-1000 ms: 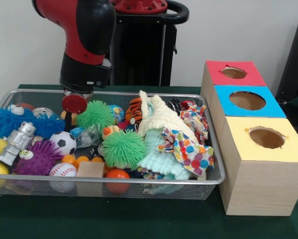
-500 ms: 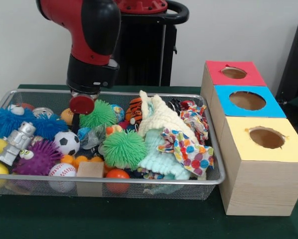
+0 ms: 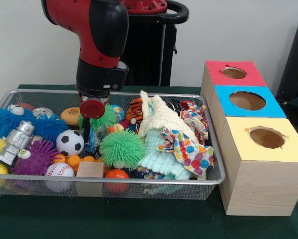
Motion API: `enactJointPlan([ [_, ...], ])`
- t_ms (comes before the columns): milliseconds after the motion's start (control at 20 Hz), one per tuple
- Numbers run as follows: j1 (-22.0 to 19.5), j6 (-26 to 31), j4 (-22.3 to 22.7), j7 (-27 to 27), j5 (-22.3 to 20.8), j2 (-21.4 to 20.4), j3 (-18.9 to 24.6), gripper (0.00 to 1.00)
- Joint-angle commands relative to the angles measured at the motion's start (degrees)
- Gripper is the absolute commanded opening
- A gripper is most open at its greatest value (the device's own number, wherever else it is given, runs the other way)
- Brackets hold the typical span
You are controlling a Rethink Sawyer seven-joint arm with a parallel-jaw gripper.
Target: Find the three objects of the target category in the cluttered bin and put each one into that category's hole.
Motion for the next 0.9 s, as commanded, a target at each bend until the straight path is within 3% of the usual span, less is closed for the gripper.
enactJointPlan([
  [50, -0.01, -5.40, -1.77, 6.77, -0.87, 0.86, 7.96, 1.00],
  [150, 3.91, -5.13, -3.55, 6.34, 0.77, 2.11, 2.62, 1.00],
  [250, 4.93, -7.58, -4.76, 6.12, 0.68, 3.49, 0.85, 1.00],
  [500, 3.40, -9.22, -4.95, 5.40, -0.84, 3.72, 1.90, 1.00],
  [750, 4.13, -20.84, -9.09, 5.51, -1.32, 9.16, -0.39, 1.00],
  [900, 3.60, -21.43, -9.28, 4.97, -1.58, 9.47, -0.17, 1.00],
])
